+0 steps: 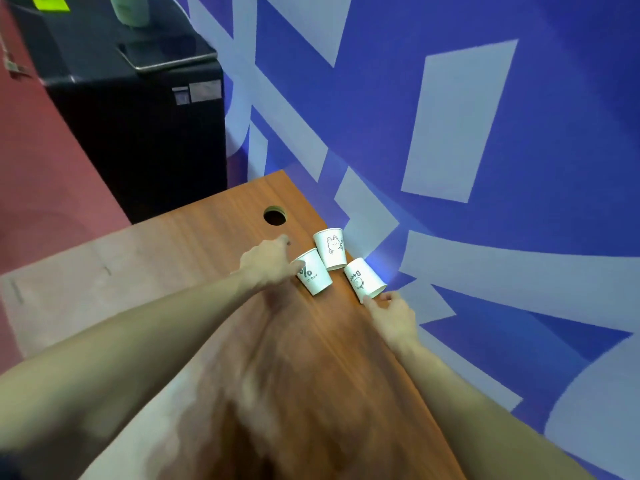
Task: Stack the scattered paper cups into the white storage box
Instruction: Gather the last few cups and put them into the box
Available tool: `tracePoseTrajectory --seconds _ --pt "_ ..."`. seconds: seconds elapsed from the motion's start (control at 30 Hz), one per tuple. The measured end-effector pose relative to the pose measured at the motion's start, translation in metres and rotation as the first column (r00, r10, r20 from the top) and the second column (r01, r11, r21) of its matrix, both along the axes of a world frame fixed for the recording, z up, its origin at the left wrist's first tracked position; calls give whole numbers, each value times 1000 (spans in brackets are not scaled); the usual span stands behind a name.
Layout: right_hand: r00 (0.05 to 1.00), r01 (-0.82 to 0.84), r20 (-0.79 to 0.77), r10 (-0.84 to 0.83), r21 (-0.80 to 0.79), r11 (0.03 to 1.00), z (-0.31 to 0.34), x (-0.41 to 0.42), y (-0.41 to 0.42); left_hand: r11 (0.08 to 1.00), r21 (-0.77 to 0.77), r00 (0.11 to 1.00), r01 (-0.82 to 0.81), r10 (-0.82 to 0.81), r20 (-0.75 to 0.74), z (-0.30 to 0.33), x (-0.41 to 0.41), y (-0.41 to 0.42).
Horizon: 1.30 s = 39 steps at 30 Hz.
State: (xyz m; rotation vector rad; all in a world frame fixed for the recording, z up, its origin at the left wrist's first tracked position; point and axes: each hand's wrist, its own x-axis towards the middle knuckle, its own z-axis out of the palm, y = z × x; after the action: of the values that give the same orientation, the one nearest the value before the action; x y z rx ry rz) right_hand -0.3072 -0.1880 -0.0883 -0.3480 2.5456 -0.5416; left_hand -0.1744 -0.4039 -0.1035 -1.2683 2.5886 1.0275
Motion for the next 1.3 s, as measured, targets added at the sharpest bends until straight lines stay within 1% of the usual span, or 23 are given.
tracePoseTrajectory --seconds 0.1,0.2,0.27,0.4,0.47,0.53,0.67,0.77,0.87,0.97,1.03,1.1,1.17,1.3 --pt "983 152 110 -146 -42 988 -21 -13 -18 999 28 999 36 -36 30 -13 -13 -7" --pt "939 290 225 -261 -104 951 -40 -22 -31 992 77 994 98 -102 38 -29 -20 -12" --pt "906 366 273 -323 -124 922 -48 -26 -35 987 88 990 133 -137 36 -38 -21 -13" --pt "865 442 331 -376 -150 884 -55 -31 -35 985 88 989 149 -150 12 -48 -23 -10" --pt "854 467 334 -398 -158 870 -53 -34 -33 983 105 989 149 -149 -8 -48 -24 -6" --pt "861 460 321 -395 -157 874 -48 -34 -29 983 95 988 157 -156 -19 -46 -25 -2" --pt "887 422 282 -366 -172 890 -36 -30 -18 985 62 987 163 -162 -23 -37 -24 4" --pt "921 360 223 -319 -179 916 -19 -23 -3 985 -27 985 170 -171 -26 -25 -21 11" --pt "971 235 75 -226 -148 961 1 -9 19 977 -98 981 190 -194 -31 -11 -12 25" --pt "995 71 -70 -74 -44 997 22 12 45 957 -157 969 243 -247 -10 -1 3 46" --pt "988 -58 -140 65 49 997 37 28 64 929 -215 952 302 -307 13 8 16 62" --pt "964 -166 -188 188 127 978 50 44 81 894 -259 929 366 -369 38 17 27 78" --pt "940 -220 -225 256 173 960 65 63 101 852 -294 898 432 -436 57 31 39 97" --pt "881 -267 -328 341 250 931 87 97 142 770 -350 837 534 -541 89 60 62 137"
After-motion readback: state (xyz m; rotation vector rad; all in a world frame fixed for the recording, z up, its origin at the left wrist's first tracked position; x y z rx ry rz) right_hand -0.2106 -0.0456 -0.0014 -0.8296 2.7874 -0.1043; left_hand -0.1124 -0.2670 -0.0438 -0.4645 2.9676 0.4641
